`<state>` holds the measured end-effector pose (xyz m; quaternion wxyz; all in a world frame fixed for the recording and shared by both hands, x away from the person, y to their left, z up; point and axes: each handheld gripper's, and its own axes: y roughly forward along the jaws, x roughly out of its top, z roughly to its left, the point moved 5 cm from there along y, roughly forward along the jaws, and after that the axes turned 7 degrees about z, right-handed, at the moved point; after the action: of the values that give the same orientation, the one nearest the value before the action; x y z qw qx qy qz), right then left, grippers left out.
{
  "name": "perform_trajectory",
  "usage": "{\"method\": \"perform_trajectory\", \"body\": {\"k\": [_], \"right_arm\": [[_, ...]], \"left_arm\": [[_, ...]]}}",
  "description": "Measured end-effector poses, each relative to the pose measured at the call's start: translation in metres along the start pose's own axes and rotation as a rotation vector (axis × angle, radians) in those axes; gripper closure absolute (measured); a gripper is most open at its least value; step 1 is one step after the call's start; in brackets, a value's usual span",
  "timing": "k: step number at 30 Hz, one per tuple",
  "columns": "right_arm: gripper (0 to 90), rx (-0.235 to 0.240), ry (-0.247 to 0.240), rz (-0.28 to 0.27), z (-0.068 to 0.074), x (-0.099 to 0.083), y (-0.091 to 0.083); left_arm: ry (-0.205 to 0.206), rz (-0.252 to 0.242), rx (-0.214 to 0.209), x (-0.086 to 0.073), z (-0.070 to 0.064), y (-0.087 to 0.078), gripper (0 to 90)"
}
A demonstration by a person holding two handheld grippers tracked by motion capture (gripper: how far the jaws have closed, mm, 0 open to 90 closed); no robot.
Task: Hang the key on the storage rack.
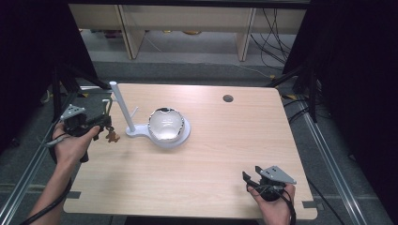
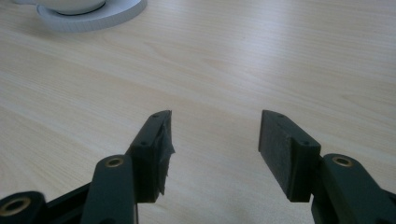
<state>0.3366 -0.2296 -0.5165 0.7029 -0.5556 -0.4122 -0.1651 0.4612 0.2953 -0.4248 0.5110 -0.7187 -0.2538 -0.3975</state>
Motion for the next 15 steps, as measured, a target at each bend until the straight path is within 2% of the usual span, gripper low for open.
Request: {"method": "perform_trajectory", "body": {"k": [8,9,10,11,12,14,15], "right_arm": [[45.2,-0.001,0.003,0.0,0.0,0.0,-0.001],[45.2,-0.005,0.032,0.009,0.002,0.0,-0.001],[45.2,-0.002,-0.007,-0.002,0.0,0.001,-0.001],[45.2,-0.005,0.034,0.011,0.002,-0.001,-0.001],[45.2,-0.004,-0.009,-0.003,-0.001,0.001,0.0],[45.2,-0.005,0.051,0.009,0.004,-0.001,-0.002],[45.2,-0.007,0.031,0.002,0.002,0.0,-0.001]], "left_arm": [[-0.003,0.008,-0.002,0.0,-0.002,0.008,69.4],[-0.002,0.009,0.0,0.0,-0.002,0.008,69.3],[-0.001,0.011,-0.001,0.0,-0.002,0.009,69.3],[-0.003,0.011,-0.002,0.0,-0.003,0.01,69.3],[-0.003,0.013,-0.001,0.0,-0.003,0.011,69.3],[-0.004,0.012,-0.003,0.0,-0.003,0.012,69.3],[-0.003,0.014,-0.003,0.0,-0.003,0.013,69.3]]}}
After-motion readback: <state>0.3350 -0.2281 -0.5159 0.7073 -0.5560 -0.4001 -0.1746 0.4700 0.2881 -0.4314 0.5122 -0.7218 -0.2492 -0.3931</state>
